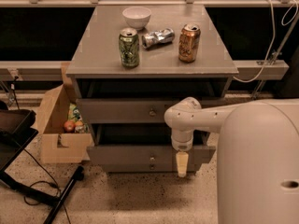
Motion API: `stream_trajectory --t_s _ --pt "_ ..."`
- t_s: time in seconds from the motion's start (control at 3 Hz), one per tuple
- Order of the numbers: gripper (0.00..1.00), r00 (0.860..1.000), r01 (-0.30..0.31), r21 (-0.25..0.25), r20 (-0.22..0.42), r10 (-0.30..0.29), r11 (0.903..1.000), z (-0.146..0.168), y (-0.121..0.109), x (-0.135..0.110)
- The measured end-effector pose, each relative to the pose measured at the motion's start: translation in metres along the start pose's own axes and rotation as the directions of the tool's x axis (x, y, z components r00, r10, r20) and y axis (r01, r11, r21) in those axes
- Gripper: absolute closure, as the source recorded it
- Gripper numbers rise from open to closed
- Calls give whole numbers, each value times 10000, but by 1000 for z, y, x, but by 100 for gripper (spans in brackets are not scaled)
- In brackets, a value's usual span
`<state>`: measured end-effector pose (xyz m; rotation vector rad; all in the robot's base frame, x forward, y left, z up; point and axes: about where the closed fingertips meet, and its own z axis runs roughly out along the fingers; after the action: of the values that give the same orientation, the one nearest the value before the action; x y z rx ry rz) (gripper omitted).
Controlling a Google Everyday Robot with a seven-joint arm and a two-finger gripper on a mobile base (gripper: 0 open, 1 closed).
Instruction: Open middle drawer
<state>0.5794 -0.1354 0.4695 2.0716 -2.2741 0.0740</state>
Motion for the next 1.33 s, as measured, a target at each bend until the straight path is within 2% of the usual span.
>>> stream_trajectory --t_s 0.33,0.67,1.0,1.33 --pt "0 9976 614 -42 309 -613 9981 18 -12 -1" --pt "0 9977 417 -371 557 -396 9984 39 -16 7" --pt "18 9971 -17 -695 760 70 9976 61 -13 22" --pt "42 9966 -531 -972 582 590 9938 68 -3 40"
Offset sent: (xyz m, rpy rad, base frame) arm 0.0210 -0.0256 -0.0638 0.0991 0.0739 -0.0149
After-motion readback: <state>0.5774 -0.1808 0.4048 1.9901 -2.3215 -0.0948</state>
